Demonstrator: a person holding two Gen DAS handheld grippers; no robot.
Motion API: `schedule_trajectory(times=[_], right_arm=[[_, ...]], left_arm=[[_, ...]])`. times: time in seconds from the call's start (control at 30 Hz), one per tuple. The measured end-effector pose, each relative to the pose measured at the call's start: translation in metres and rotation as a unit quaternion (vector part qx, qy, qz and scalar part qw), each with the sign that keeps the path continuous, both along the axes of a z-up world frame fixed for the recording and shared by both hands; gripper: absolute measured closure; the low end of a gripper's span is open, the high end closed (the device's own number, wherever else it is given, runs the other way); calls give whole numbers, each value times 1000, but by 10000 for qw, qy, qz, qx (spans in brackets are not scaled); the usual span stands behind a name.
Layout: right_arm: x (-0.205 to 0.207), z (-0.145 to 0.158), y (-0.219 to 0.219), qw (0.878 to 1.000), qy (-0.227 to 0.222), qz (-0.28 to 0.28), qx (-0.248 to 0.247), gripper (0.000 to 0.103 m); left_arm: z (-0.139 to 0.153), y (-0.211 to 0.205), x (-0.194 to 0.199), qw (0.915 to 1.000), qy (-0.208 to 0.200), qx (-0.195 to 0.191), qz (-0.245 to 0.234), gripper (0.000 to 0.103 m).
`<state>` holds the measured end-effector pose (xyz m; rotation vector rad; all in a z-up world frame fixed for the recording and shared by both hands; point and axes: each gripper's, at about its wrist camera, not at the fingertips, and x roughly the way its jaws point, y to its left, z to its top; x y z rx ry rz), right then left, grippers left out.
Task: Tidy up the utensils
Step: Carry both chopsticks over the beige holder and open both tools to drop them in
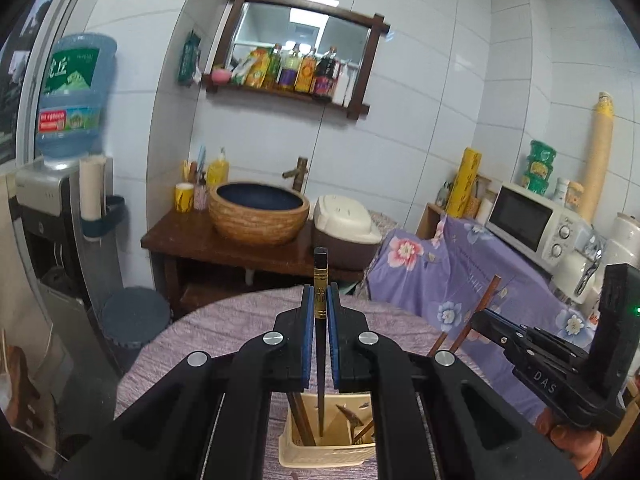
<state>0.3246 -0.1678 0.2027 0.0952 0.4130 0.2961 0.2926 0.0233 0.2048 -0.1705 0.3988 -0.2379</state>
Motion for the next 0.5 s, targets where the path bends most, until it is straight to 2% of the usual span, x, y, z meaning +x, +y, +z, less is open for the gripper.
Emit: schedule_trajectory(times=[0.23, 0.37, 0.5], right_arm=[[11, -42, 6, 9994, 326, -18, -147, 95], [13, -56, 10, 9989, 386, -57, -275, 95], [10, -59, 13, 9990, 284, -44, -341, 95]], left_arm=[[-60, -12, 15, 9985, 529, 156, -21, 95], [-82, -13, 19, 9971, 727, 235, 33, 95], [-96, -9, 21, 9953, 963, 99, 0, 95]])
